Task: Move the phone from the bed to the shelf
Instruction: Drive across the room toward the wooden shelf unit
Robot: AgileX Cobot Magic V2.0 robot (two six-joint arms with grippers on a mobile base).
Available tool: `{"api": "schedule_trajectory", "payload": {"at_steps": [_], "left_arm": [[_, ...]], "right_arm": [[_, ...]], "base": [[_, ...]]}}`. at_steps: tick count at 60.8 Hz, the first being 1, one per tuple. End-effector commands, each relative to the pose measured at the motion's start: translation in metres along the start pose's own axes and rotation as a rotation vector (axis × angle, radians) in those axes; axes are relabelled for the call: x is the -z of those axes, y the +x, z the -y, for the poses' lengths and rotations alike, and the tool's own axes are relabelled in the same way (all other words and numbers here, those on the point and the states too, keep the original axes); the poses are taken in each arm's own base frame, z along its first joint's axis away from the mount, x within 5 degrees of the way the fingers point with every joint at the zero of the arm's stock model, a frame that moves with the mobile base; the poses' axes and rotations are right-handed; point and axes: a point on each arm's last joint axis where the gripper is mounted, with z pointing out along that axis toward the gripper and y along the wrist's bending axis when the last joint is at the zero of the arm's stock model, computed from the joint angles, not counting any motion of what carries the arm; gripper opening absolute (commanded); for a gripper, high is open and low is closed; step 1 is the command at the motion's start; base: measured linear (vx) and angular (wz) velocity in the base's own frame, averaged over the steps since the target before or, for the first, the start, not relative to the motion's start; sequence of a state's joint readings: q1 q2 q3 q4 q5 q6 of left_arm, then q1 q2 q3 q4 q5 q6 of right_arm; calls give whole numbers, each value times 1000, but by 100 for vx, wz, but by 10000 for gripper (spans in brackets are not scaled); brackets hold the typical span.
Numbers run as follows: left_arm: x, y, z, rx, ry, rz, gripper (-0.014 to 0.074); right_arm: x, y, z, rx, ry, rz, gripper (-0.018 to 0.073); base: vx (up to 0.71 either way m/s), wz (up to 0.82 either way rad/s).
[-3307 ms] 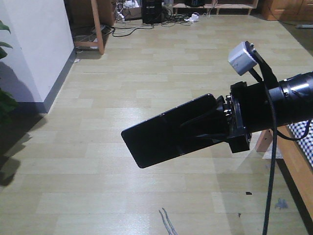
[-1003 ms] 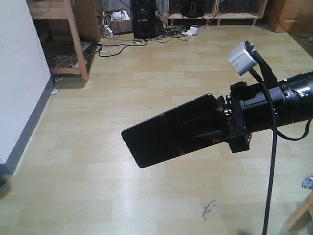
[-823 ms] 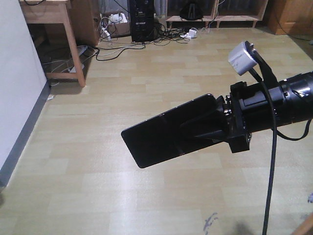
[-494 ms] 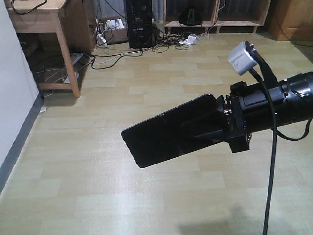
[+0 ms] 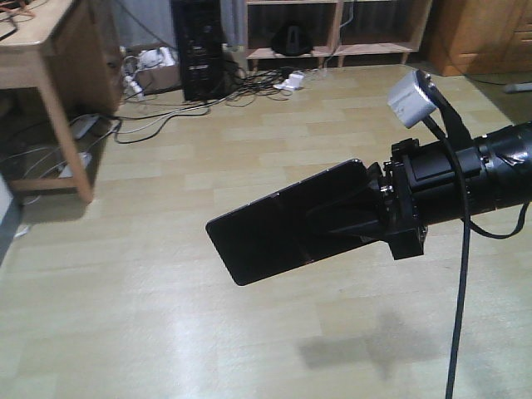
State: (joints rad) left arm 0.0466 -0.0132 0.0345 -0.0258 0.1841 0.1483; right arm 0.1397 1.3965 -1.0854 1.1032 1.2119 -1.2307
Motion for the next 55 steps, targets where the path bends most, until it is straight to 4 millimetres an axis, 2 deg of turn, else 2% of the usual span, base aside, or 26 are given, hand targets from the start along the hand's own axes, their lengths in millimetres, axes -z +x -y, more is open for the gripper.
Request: {"api": "schedule_trajectory", "payload": {"at_steps": [1, 55], "left_arm": [[3, -14, -2, 15, -14, 106, 1], [3, -14, -2, 15, -14, 106, 1]], "right_arm": [[10, -14, -19, 28, -79, 78, -2], [13, -16, -23, 40, -74, 84, -2]], "base": [[37, -32], [38, -39]]}}
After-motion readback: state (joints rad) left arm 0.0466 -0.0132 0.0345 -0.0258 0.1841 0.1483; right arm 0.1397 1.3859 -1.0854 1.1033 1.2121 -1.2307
